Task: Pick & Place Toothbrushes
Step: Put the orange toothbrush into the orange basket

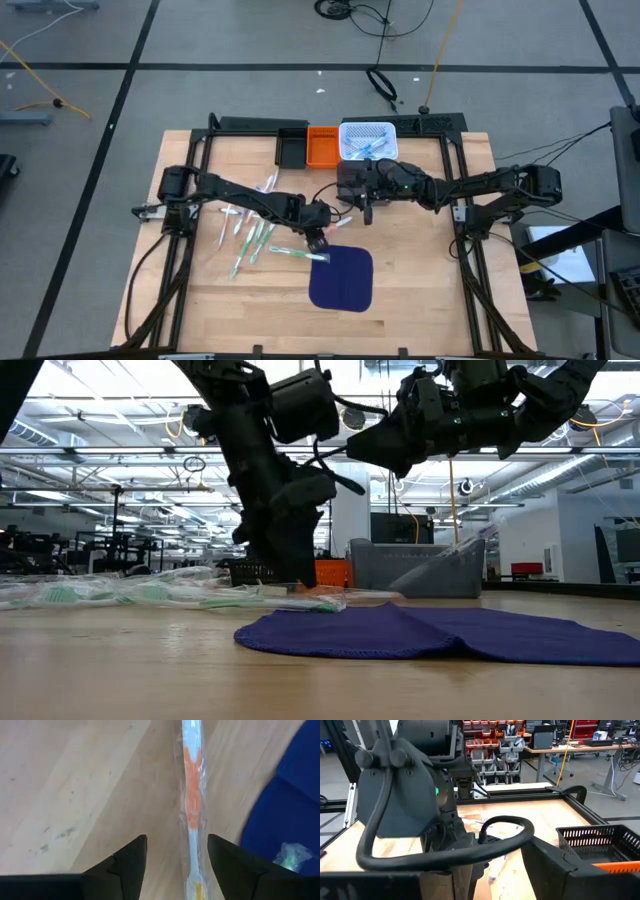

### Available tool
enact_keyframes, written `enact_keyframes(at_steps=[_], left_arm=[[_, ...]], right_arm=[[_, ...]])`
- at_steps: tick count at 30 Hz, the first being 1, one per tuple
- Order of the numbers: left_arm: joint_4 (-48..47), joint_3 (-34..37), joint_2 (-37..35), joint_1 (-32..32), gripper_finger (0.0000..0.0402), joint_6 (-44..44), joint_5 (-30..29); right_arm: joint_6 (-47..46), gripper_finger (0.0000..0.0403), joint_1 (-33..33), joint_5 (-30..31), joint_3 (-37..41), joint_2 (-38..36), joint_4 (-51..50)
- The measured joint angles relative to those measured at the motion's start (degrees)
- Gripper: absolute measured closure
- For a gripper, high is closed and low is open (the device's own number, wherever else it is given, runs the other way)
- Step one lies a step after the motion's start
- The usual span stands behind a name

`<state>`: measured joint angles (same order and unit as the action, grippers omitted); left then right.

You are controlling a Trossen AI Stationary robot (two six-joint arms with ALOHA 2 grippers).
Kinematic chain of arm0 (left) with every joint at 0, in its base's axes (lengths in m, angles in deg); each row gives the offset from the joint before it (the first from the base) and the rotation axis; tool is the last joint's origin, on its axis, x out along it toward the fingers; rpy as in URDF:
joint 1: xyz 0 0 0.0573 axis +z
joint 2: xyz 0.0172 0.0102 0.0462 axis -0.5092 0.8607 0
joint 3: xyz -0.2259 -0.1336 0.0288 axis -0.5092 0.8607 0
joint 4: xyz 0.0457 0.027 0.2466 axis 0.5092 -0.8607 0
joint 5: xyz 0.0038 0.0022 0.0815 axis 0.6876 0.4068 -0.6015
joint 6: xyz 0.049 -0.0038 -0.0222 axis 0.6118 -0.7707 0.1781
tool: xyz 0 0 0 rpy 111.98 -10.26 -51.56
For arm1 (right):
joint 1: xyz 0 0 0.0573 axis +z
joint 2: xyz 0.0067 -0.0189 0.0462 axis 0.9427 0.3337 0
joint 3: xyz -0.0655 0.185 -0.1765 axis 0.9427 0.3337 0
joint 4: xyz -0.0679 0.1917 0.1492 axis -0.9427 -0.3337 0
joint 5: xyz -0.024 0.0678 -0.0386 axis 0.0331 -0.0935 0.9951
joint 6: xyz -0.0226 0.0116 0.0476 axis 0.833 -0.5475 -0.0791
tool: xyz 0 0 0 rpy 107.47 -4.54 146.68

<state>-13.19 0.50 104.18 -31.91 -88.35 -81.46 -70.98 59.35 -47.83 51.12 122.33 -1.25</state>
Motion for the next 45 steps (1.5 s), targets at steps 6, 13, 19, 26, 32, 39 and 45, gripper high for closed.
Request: enact_keyframes(at_steps=[6,13,19,26,32,39,45], left_arm=[[0.91,0.0,2.1,-0.27,0.0188,-0.13,-0.12],[0.71,-0.2,3.19,-1.1,0.0188,-0.13,-0.83],[0.24,-0.13,3.12,-1.29,0.0231,-1.41,-1.03],[-0.02,-0.07,3.17,-1.19,0.0378,-1.37,-1.04],[-1.31,-0.07,2.59,-1.2,0.0397,-0.29,-0.13],[-7.48,0.24,-3.03,-2.31,0.0399,0.29,1.68],[-11.27,0.17,-10.86,-4.25,0.04,0.02,-3.29]], right_arm=[[0.0,0.0248,0.0,0.02,0.02,0.0,-0.26],[0.03,0.0248,0.02,0.0,0.02,0.0,-0.74],[0.04,0.0248,0.02,0.03,0.02,0.0,-1.42],[0.02,0.0248,0.02,0.13,0.02,0.0,-1.41],[0.02,0.0248,0.02,0.13,0.02,0.0,-1.42],[0.02,0.0248,0.02,0.13,0.02,0.0,-1.36],[0.02,0.0248,0.02,0.15,0.02,0.0,-1.2]])
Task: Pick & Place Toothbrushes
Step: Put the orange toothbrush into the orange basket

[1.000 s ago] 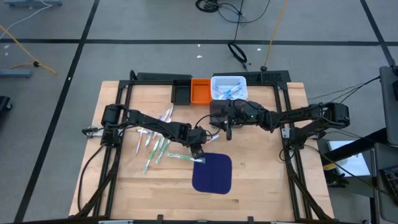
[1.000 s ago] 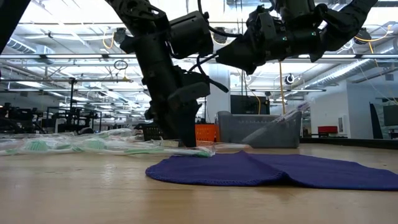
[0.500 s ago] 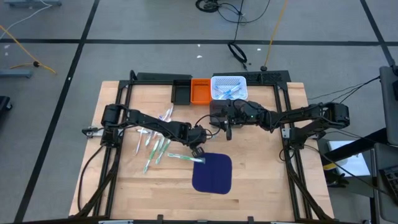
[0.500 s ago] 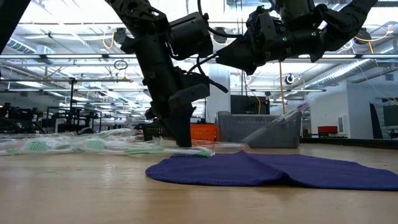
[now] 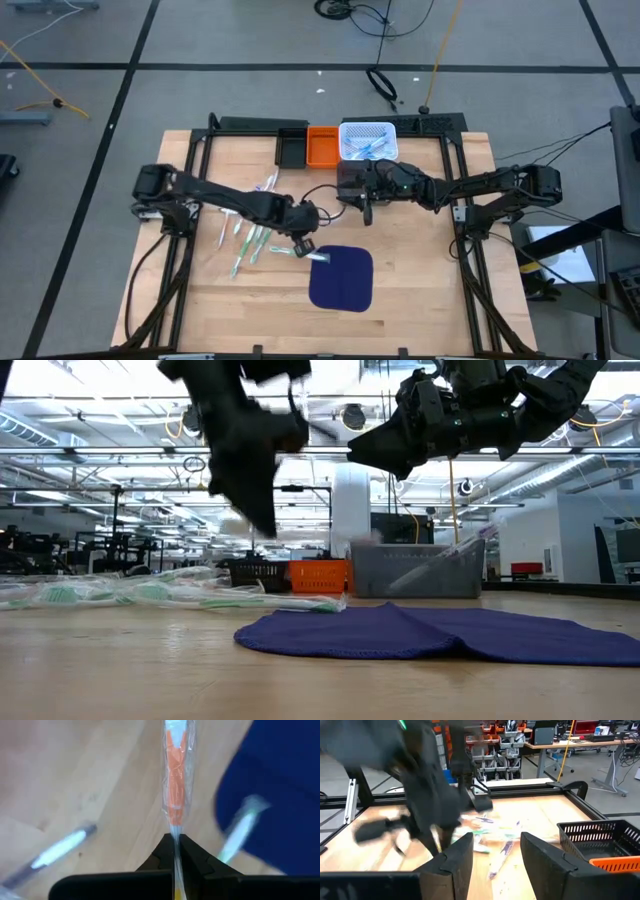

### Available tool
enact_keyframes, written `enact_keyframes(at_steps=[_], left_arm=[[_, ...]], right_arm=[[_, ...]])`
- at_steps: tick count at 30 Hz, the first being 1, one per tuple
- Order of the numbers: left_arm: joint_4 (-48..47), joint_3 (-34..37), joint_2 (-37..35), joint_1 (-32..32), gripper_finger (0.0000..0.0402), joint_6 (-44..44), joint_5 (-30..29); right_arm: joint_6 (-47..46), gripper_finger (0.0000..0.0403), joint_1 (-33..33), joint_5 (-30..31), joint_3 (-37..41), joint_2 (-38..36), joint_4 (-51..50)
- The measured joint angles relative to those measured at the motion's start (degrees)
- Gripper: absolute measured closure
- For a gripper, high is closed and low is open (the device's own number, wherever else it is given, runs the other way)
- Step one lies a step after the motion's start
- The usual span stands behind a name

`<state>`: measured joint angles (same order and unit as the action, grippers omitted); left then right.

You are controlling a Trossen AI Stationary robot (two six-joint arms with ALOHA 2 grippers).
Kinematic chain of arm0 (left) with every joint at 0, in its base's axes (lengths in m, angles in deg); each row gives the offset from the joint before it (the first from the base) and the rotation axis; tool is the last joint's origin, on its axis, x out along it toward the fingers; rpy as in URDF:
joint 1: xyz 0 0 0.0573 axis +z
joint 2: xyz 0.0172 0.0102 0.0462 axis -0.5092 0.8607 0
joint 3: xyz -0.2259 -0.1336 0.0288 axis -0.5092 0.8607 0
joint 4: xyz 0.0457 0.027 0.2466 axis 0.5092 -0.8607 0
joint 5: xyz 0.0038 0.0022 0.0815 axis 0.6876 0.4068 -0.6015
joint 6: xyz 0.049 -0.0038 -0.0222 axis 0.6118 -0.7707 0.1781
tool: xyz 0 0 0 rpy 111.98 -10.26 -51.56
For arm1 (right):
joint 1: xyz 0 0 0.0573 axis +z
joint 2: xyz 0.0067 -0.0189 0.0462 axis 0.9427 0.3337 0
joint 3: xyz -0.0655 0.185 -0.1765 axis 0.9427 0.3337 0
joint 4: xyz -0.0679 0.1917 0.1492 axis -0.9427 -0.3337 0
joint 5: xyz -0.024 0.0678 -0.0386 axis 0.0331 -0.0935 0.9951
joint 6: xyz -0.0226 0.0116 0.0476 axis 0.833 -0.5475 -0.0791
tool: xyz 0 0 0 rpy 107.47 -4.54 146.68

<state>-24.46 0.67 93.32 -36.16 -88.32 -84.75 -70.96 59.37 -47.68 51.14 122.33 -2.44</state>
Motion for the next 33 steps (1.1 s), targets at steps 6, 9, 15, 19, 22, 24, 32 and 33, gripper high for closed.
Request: enact_keyframes(at_steps=[6,9,15,19,22,24,32,33], left_arm=[[-3.33,-0.09,-7.99,-1.75,0.04,-1.76,-10.61],[-4.91,-0.09,-11.26,-2.07,0.0401,-1.9,-14.72],[-4.7,-0.13,-15.19,-2.91,0.0401,-1.64,-21.75],[-3.63,-0.17,-15.91,-3.2,0.0401,-0.83,-24.99],[-2.11,-0.12,-15.74,-3.37,0.0401,0.49,-26.42],[1.56,-0.13,-15.77,-3.6,0.0401,2.41,-27.2],[16.63,-0.15,-15.15,-4.2,0.0401,13.1,-27.17],[17.67,-0.15,-14.86,-4.16,0.0401,13.83,-27.15]], right_arm=[[-0.06,0.0248,0.0,-0.05,0.0,0.0,1.08],[-0.23,0.0248,0.0,-0.02,-0.01,0.0,2.38],[-0.35,0.0248,-0.26,0.03,-0.02,0.0,3.95],[-0.64,0.0248,-0.46,0.08,-0.02,0.0,5.74],[-1.6,0.0248,-0.46,0.17,-0.02,0.0,7.64],[-3.11,0.0248,-0.48,0.15,-0.02,0.0,9.24],[-5.7,0.0248,-0.5,0.11,-0.02,0.03,10.97],[-6.18,0.0248,-0.5,0.11,-0.02,0.04,11.84]])
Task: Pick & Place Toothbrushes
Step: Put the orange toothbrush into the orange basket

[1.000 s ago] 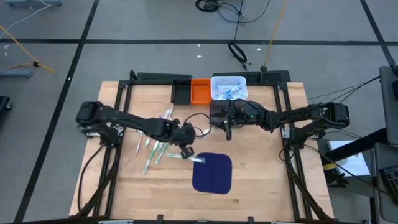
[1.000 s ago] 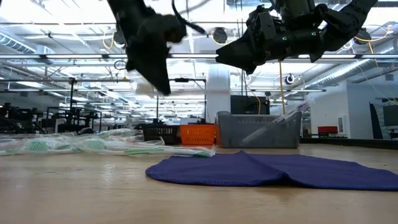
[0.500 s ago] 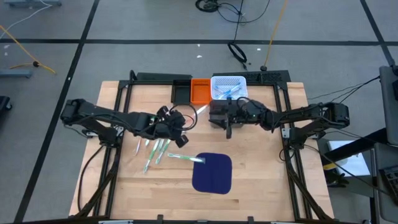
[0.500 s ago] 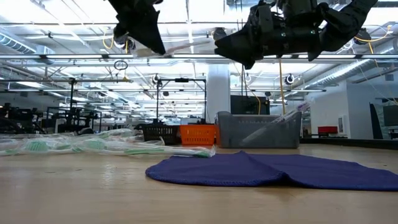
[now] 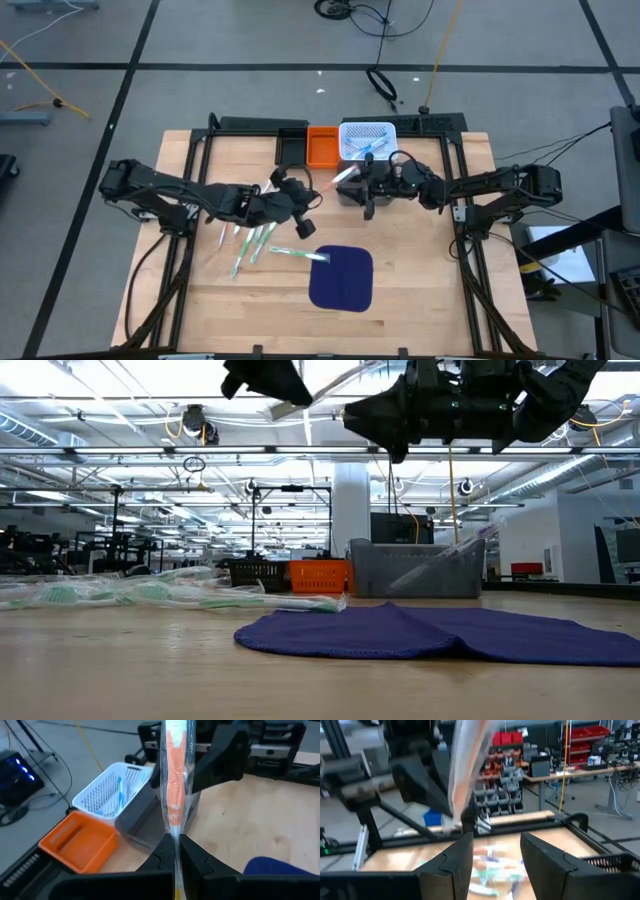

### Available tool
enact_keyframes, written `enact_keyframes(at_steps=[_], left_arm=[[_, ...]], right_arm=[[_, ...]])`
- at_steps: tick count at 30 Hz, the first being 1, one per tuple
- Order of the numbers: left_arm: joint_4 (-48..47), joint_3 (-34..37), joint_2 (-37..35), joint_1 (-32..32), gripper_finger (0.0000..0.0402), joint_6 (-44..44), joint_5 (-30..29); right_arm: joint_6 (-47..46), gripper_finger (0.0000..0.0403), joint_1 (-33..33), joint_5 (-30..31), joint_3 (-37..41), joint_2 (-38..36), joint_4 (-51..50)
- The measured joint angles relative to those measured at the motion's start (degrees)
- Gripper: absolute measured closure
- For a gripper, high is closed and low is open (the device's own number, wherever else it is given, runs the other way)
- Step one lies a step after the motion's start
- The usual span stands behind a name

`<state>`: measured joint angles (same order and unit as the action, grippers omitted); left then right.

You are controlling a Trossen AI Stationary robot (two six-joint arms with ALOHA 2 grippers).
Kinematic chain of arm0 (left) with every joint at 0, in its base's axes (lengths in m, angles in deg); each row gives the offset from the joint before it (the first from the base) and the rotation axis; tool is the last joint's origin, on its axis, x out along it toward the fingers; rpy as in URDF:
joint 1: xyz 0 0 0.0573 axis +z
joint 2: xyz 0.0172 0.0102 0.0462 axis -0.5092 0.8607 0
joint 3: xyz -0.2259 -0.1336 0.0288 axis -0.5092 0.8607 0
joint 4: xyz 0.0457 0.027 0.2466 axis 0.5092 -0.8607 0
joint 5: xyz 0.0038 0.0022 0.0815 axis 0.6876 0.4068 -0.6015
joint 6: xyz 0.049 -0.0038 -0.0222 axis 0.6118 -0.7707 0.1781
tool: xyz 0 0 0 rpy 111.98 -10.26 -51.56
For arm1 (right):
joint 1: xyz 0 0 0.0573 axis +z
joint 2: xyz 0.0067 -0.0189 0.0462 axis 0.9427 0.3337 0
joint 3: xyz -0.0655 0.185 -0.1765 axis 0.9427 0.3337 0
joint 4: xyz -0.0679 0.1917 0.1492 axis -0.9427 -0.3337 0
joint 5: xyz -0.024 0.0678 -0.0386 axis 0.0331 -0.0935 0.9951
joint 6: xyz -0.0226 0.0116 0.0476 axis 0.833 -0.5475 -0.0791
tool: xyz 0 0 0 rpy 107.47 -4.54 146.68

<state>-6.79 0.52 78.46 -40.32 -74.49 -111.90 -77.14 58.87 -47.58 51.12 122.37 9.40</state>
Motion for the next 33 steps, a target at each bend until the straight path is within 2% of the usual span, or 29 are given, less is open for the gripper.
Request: enact_keyframes(at_steps=[5,10,14,22,33], left_arm=[[4.11,0.0,2.69,0.41,0.0401,2.49,0.0],[6.22,0.0,5.04,1.08,0.0401,3.35,-0.31],[7.23,0.0,6.13,1.74,0.0401,3.35,-0.32],[7.15,0.0,5.82,2.14,0.0401,5.34,-3.13],[8.04,0.0,6.17,2.31,0.0401,5.12,-2.88]], right_arm=[[-0.29,0.0248,0.0,-0.06,0.0,0.0,4.72],[-1.07,0.0248,0.02,-0.17,0.02,0.0,5.12],[-1.78,0.0264,-0.33,-0.07,0.02,0.0,5.56],[-1.8,0.0288,-0.26,-0.23,0.02,0.0,1.47],[-1.82,0.0282,-0.02,-0.35,0.02,0.0,7.39]])
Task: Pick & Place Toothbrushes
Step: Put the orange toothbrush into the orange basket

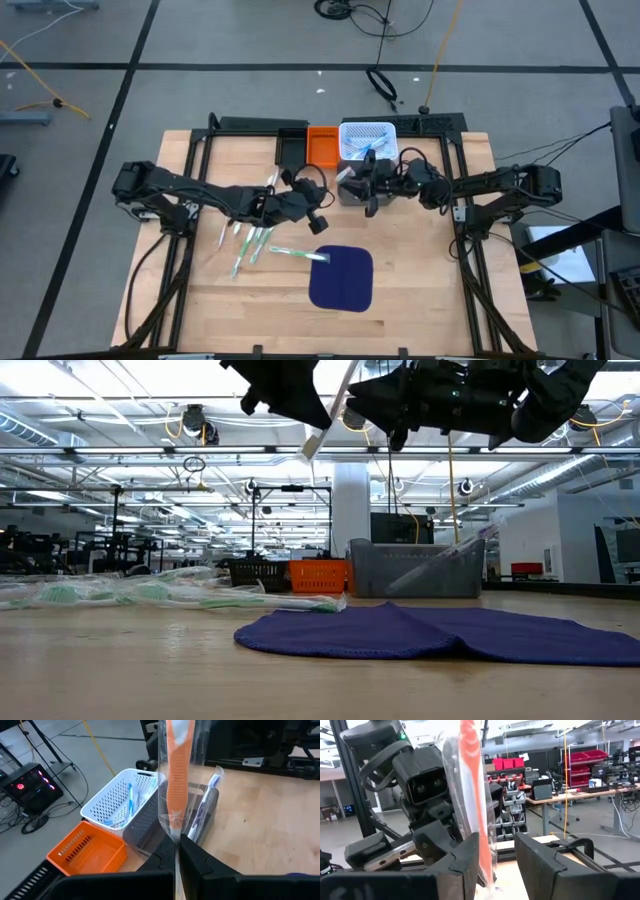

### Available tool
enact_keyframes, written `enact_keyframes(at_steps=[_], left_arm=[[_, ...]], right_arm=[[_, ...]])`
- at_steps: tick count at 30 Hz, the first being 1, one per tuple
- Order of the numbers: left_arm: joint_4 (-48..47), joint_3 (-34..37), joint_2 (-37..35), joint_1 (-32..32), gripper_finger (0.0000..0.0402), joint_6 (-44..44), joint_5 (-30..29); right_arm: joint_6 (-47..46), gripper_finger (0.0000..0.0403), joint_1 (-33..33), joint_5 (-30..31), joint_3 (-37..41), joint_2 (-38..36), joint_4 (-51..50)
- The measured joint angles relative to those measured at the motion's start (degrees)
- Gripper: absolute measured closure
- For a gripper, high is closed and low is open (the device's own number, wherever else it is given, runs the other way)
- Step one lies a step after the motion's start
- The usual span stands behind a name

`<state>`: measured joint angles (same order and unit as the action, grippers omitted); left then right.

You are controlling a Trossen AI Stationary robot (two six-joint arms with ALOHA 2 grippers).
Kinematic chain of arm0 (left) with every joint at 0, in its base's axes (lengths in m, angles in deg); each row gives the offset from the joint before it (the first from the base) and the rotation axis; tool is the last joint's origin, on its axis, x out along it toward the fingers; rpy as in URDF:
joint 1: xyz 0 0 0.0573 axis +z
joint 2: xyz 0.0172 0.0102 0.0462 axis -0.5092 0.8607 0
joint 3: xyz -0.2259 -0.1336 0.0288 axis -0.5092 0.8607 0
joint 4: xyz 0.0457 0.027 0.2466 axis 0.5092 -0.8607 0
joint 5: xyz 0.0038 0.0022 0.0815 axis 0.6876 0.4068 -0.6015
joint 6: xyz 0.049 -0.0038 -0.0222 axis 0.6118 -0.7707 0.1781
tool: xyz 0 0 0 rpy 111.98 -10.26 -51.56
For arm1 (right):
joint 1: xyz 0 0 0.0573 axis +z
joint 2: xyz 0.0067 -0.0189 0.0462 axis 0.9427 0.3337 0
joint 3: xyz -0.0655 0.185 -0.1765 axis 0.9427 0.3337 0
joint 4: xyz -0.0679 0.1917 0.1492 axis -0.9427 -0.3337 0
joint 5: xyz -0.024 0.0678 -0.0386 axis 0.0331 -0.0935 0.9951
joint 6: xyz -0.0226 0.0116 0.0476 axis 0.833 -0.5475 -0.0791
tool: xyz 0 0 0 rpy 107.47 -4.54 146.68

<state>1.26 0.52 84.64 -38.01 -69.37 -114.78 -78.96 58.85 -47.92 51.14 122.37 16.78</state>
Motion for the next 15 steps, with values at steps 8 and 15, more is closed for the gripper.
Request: enact_keyframes(at_steps=[8,15], left_arm=[[0.58,0.0,0.0,0.95,0.0401,0.19,0.07],[0.59,0.0,0.0,0.9,0.0401,-0.01,0.14]], right_arm=[[0.23,0.028,1.94,-1.38,0.0,-0.01,-0.1],[0.46,0.028,1.86,-1.12,0.0,0.0,0.92]])
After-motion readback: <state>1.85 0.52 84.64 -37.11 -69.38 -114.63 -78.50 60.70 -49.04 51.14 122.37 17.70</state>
